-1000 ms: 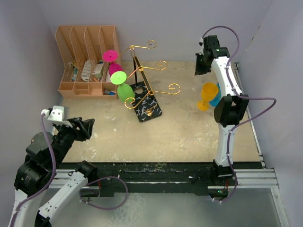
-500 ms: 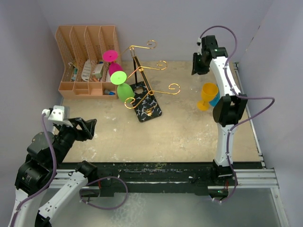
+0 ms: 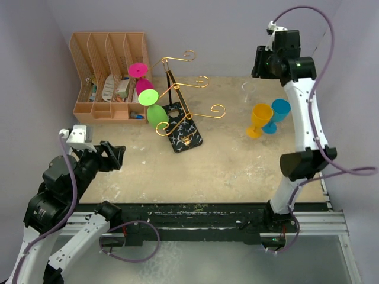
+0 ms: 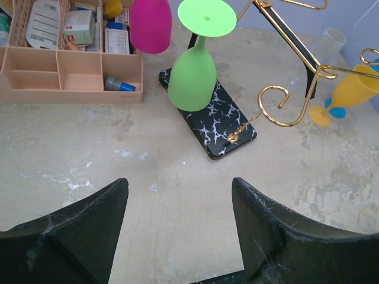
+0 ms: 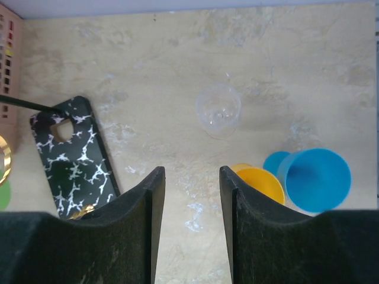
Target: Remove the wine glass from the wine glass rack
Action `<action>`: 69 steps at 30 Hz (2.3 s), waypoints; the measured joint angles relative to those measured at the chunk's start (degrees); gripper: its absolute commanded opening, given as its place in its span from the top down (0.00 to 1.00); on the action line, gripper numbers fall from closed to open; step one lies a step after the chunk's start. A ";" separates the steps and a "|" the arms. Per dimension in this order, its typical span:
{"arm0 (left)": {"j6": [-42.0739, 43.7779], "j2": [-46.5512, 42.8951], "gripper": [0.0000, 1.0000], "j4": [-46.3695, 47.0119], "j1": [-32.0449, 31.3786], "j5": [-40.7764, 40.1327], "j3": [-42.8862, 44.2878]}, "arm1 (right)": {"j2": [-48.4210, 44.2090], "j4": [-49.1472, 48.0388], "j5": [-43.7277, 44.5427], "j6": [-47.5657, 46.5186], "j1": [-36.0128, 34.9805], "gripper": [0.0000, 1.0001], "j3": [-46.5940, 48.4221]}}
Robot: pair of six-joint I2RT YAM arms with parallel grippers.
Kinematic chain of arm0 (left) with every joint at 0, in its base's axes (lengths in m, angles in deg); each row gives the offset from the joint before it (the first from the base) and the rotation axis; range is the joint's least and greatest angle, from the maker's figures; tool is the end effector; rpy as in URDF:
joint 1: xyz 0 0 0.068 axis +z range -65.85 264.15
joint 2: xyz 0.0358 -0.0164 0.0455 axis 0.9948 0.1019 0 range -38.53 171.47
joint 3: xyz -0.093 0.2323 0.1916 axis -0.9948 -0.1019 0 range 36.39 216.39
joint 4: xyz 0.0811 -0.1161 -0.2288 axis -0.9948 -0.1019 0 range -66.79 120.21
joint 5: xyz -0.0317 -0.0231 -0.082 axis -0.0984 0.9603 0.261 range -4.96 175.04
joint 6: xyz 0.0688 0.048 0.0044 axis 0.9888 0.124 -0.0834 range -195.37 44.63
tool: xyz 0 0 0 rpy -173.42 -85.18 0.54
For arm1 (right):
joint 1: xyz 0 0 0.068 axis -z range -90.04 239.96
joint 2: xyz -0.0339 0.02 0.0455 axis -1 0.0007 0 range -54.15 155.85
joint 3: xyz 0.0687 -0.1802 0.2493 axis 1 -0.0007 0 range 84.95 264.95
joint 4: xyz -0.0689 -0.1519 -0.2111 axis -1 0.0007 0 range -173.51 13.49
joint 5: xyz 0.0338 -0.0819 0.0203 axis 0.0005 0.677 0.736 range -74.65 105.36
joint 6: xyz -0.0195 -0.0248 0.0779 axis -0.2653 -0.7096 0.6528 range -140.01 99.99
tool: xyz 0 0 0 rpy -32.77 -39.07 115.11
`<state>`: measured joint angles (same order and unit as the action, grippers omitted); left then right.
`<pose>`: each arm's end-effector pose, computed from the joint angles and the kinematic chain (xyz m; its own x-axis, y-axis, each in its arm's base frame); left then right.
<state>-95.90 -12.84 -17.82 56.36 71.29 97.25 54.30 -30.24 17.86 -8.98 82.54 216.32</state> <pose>0.0587 -0.0111 0.4093 -0.2713 -0.2421 -0.9316 0.1630 0.9423 -0.2924 0.4509 0.0555 0.4846 -0.5093 0.1264 -0.8513 0.0060 0.9897 0.1434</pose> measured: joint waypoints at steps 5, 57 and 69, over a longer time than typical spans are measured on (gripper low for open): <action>-3.87 2.71 0.20 -0.04 0.00 -1.11 0.61 | -12.57 -3.82 -1.03 0.55 -1.97 0.59 -8.87; -27.04 51.28 0.33 28.11 31.54 54.75 11.10 | -40.74 -16.48 -20.26 3.39 -3.82 0.63 -34.51; -30.56 55.34 0.69 33.77 31.54 57.13 10.60 | -40.70 -16.79 -20.48 3.54 -3.82 0.64 -34.69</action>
<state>-126.46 42.50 15.95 87.90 128.42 107.85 13.60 -47.02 -2.62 -5.44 78.71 181.63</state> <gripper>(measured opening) 0.417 0.365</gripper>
